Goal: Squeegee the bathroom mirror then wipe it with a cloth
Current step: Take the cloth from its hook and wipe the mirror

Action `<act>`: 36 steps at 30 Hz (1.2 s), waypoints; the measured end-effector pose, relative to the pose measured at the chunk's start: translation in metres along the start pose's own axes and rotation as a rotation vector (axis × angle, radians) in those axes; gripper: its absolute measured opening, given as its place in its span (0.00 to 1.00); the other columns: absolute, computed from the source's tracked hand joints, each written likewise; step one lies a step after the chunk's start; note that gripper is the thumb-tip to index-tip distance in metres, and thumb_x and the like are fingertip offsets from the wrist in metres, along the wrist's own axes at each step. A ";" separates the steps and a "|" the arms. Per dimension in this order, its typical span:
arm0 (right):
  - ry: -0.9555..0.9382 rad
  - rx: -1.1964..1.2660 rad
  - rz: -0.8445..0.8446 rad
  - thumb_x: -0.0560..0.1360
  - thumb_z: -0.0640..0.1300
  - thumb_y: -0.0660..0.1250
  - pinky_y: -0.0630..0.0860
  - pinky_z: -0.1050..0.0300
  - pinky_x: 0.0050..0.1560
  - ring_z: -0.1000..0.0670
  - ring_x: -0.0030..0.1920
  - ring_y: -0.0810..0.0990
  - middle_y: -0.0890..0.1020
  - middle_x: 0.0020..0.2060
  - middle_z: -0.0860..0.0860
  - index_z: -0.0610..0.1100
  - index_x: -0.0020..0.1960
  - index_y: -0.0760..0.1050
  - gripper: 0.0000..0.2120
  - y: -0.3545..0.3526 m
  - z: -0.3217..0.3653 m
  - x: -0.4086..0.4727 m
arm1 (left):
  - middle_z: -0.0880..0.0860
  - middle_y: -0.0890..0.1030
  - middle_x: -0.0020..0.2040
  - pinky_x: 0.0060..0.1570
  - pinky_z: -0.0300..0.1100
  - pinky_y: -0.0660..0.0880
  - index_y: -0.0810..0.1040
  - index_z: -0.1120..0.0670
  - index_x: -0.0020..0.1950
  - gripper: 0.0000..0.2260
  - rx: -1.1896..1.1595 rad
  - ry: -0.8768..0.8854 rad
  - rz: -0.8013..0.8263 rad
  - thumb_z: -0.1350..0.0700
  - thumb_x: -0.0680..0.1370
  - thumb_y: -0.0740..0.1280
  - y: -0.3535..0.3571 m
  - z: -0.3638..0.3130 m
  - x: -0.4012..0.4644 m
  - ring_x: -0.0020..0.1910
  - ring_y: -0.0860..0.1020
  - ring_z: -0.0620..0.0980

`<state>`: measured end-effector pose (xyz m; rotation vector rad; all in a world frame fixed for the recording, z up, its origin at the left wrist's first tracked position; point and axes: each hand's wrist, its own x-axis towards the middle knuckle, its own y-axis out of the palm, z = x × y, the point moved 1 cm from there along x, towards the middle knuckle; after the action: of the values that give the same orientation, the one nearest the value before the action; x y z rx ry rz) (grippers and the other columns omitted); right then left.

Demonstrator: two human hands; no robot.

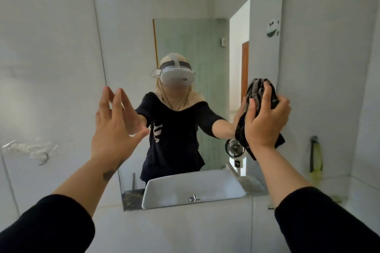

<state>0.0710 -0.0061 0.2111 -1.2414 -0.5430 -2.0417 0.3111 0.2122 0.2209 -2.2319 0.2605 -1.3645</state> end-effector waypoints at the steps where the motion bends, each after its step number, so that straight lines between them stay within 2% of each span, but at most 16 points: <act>1: 0.014 0.004 -0.009 0.79 0.50 0.59 0.72 0.47 0.48 0.38 0.49 0.73 0.74 0.54 0.37 0.46 0.71 0.67 0.22 -0.001 -0.002 -0.003 | 0.42 0.38 0.76 0.61 0.60 0.69 0.43 0.45 0.77 0.50 0.005 -0.001 -0.006 0.44 0.67 0.75 0.000 0.001 0.001 0.75 0.51 0.54; 6: 0.119 0.002 -0.010 0.79 0.49 0.58 0.72 0.44 0.47 0.37 0.49 0.73 0.72 0.55 0.37 0.45 0.72 0.64 0.22 0.000 -0.003 -0.034 | 0.41 0.41 0.76 0.60 0.58 0.71 0.45 0.45 0.76 0.50 0.005 -0.001 -0.038 0.44 0.66 0.76 0.000 0.002 0.003 0.74 0.53 0.53; 12: -0.051 0.005 0.043 0.79 0.49 0.59 0.73 0.44 0.45 0.38 0.48 0.72 0.73 0.54 0.37 0.45 0.71 0.65 0.22 0.007 0.043 -0.066 | 0.40 0.39 0.76 0.55 0.54 0.73 0.43 0.44 0.76 0.47 0.016 0.021 -0.011 0.44 0.68 0.72 -0.003 0.003 -0.001 0.73 0.53 0.50; 17: -0.261 0.012 0.124 0.79 0.52 0.60 0.72 0.47 0.45 0.41 0.48 0.73 0.74 0.54 0.40 0.48 0.71 0.66 0.22 0.017 0.106 -0.088 | 0.40 0.42 0.76 0.56 0.53 0.73 0.47 0.43 0.76 0.42 -0.003 0.111 -0.007 0.42 0.71 0.70 -0.013 0.015 0.003 0.73 0.54 0.50; 21: -0.464 0.026 0.215 0.79 0.53 0.58 0.73 0.46 0.45 0.40 0.50 0.74 0.75 0.57 0.41 0.50 0.72 0.64 0.22 0.026 0.155 -0.111 | 0.43 0.47 0.77 0.61 0.53 0.70 0.50 0.45 0.76 0.36 -0.057 0.221 -0.001 0.48 0.75 0.69 -0.023 0.030 0.002 0.73 0.57 0.51; 25: -0.708 -0.048 0.247 0.79 0.53 0.57 0.74 0.45 0.46 0.38 0.53 0.76 0.76 0.59 0.41 0.51 0.73 0.62 0.22 0.033 0.181 -0.138 | 0.45 0.51 0.77 0.58 0.50 0.72 0.50 0.48 0.77 0.35 -0.072 0.219 -0.063 0.57 0.76 0.66 -0.031 0.051 -0.011 0.73 0.59 0.50; 28: -0.799 -0.076 0.279 0.80 0.53 0.55 0.73 0.44 0.47 0.36 0.55 0.76 0.76 0.59 0.40 0.52 0.73 0.61 0.22 0.036 0.182 -0.157 | 0.46 0.51 0.77 0.57 0.48 0.72 0.50 0.49 0.77 0.35 -0.046 0.187 -0.047 0.60 0.75 0.66 -0.028 0.065 -0.024 0.73 0.59 0.50; 33: -1.021 -0.089 0.341 0.80 0.53 0.57 0.75 0.45 0.47 0.37 0.54 0.77 0.77 0.58 0.41 0.52 0.72 0.63 0.22 0.032 0.155 -0.184 | 0.46 0.51 0.77 0.58 0.47 0.70 0.51 0.49 0.76 0.33 -0.047 0.168 -0.012 0.55 0.77 0.65 -0.008 0.072 -0.054 0.72 0.58 0.50; 36: -1.028 -0.096 0.391 0.80 0.53 0.57 0.74 0.44 0.48 0.37 0.54 0.76 0.76 0.60 0.40 0.53 0.73 0.61 0.22 0.027 0.130 -0.180 | 0.47 0.51 0.77 0.59 0.48 0.71 0.50 0.48 0.76 0.33 -0.035 0.157 0.010 0.54 0.77 0.65 0.007 0.070 -0.072 0.72 0.57 0.51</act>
<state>0.2269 0.1200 0.1107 -2.2254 -0.5776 -1.0062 0.3388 0.2586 0.1358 -2.1514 0.3524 -1.5427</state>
